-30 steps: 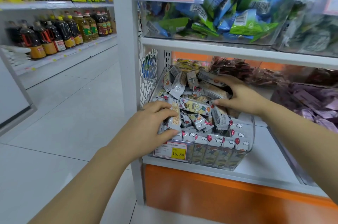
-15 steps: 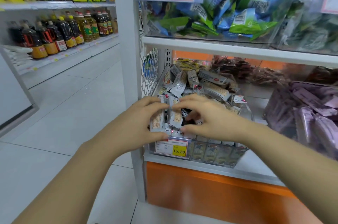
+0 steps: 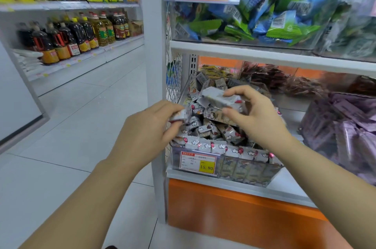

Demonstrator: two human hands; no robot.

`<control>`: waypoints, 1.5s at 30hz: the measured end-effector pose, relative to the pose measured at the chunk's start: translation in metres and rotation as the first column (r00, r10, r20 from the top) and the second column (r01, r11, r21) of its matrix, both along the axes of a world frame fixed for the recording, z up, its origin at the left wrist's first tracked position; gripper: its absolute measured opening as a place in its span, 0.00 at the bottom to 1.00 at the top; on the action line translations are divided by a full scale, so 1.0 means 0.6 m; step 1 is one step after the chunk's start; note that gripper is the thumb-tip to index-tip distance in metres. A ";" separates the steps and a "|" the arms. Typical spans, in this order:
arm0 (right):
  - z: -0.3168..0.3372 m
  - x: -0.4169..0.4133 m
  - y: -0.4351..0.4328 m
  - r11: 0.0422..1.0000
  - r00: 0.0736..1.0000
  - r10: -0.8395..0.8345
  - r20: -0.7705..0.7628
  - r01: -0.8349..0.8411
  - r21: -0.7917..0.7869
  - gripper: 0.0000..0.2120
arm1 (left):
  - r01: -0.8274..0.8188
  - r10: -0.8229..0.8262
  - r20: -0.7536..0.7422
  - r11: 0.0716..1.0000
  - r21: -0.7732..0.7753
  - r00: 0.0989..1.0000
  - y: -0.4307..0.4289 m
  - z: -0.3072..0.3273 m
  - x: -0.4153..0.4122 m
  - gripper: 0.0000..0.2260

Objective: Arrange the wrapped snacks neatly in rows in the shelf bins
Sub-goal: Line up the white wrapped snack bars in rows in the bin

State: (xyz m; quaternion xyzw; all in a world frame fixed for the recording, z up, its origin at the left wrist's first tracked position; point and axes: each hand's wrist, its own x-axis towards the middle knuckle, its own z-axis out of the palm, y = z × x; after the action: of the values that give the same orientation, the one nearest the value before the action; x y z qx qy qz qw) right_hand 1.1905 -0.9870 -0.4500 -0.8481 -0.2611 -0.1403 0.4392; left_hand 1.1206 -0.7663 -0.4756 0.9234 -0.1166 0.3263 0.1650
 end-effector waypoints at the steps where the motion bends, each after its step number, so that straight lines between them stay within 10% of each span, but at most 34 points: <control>1: 0.001 0.001 -0.010 0.999 0.999 -0.032 0.018 0.032 0.020 0.12 | -0.003 0.004 0.029 0.999 -0.034 1.000 -0.001 0.001 0.000 0.11; 24: 0.003 0.157 -0.087 0.827 0.832 -0.545 0.100 0.515 0.226 0.15 | 0.015 0.012 0.060 0.904 -0.426 0.998 -0.089 0.008 0.124 0.11; 30: -0.018 0.184 -0.108 0.868 0.868 -0.496 0.012 0.496 0.014 0.15 | -0.016 0.021 0.006 0.900 -0.435 1.000 -0.109 0.010 0.172 0.12; 45: -0.018 0.180 -0.120 0.865 0.868 -0.497 0.009 0.494 0.083 0.12 | -0.074 0.092 0.017 0.890 -0.449 0.996 -0.141 0.008 0.179 0.12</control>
State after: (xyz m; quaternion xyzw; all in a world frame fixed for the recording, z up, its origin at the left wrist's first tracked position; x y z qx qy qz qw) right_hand 1.2986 -1.0590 -0.4609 -0.8666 -0.0358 -0.2712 0.4173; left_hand 1.2279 -0.8508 -0.4711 0.8584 -0.0018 0.3684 0.3569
